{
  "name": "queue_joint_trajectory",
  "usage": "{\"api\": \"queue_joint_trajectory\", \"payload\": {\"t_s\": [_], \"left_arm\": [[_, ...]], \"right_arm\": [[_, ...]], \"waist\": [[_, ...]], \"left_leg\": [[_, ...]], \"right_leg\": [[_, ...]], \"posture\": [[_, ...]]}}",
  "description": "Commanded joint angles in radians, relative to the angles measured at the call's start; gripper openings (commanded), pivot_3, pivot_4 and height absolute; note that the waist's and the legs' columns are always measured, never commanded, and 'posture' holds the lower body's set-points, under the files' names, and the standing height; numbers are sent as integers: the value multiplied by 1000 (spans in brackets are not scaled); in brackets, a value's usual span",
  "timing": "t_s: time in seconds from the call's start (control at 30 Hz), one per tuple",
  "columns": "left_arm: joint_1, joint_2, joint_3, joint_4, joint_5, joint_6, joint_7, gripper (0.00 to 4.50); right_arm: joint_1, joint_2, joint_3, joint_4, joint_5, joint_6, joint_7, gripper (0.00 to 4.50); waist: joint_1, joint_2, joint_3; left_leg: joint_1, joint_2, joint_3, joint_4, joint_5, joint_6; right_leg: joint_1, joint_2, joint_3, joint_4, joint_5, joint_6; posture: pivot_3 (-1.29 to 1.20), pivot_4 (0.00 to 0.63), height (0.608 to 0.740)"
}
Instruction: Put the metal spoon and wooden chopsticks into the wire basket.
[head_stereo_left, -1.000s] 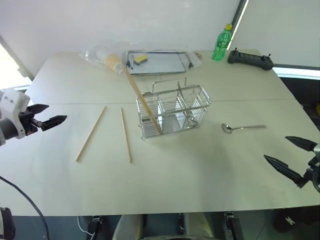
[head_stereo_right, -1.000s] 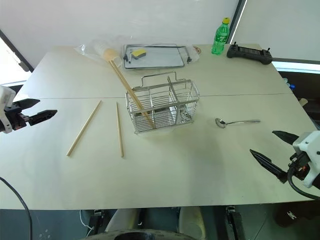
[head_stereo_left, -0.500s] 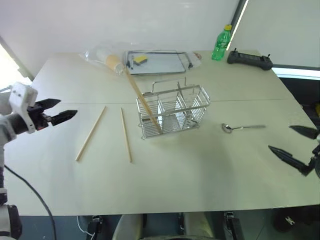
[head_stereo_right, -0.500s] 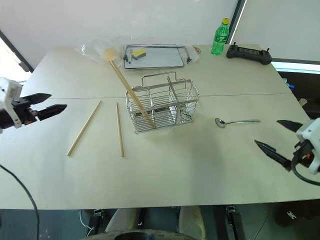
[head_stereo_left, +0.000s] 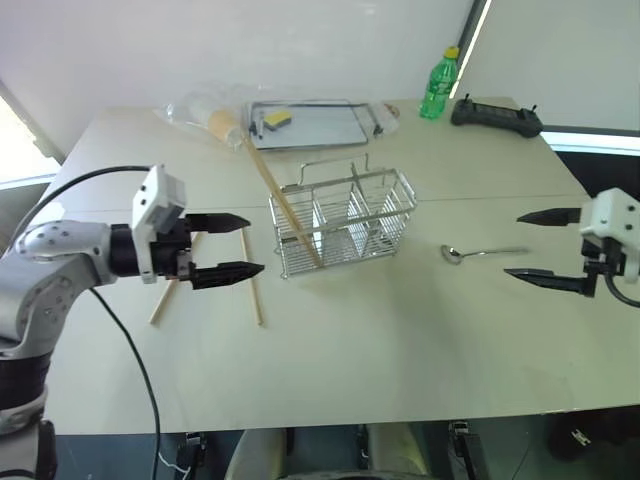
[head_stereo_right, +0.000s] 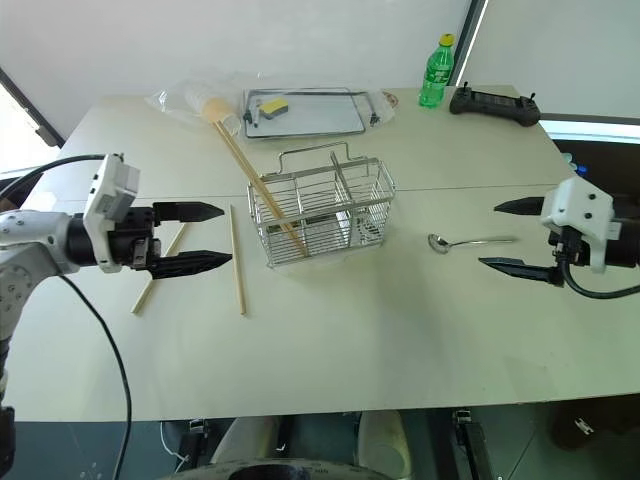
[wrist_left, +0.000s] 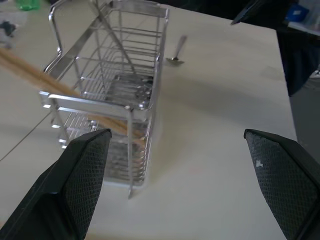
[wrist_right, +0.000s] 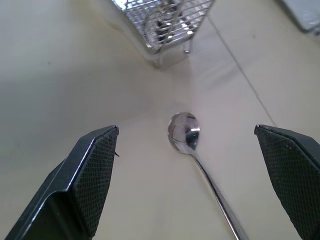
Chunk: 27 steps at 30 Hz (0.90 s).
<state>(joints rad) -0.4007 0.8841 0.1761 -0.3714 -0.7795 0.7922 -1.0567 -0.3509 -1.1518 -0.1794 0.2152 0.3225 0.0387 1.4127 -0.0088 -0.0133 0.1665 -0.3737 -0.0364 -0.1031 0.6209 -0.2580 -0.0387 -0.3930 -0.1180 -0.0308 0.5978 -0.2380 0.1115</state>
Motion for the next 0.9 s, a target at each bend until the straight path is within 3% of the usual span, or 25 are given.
{"api": "queue_joint_trajectory", "payload": {"t_s": [0.03, 0.23, 0.43, 0.63, 0.9], "left_arm": [[-23, -5, 29, -58, -57, 30, 40, 4490], [-10, -13, 57, -115, -107, 56, 111, 4490], [-5, -6, 86, -145, -153, 76, 167, 4490], [19, 10, 123, -177, -194, 96, 214, 4490], [15, 38, 138, -190, -242, 105, 255, 4490]], "right_arm": [[-164, 6, 106, 147, -80, -97, 97, 4500], [-431, 96, 323, 427, -205, -195, 201, 4500], [-582, 137, 501, 591, -198, -179, 202, 4500], [-735, 226, 521, 878, -362, -269, 187, 4500], [-783, 261, 518, 1026, -502, -323, 91, 4500]], "waist": [[-4, 1, 1], [-10, 1, 1], [-5, 1, 2], [-8, 1, 2], [-9, 1, 2]], "left_leg": [[0, 0, 0, 0, 0, 0], [1, 0, 0, 0, 0, 0], [0, -1, -1, 1, 0, -1], [0, -1, 0, 2, 1, -1], [0, -1, 0, 2, 1, -2]], "right_leg": [[0, 0, 0, 0, 0, 1], [0, 1, 1, 1, 2, 3], [0, 1, 1, 1, 2, 3], [0, 1, 1, 1, 2, 3], [0, 1, 2, 2, 2, 3]], "posture": [[0, 150, 709], [0, 150, 709], [0, 150, 709], [0, 150, 709], [0, 150, 709]]}}
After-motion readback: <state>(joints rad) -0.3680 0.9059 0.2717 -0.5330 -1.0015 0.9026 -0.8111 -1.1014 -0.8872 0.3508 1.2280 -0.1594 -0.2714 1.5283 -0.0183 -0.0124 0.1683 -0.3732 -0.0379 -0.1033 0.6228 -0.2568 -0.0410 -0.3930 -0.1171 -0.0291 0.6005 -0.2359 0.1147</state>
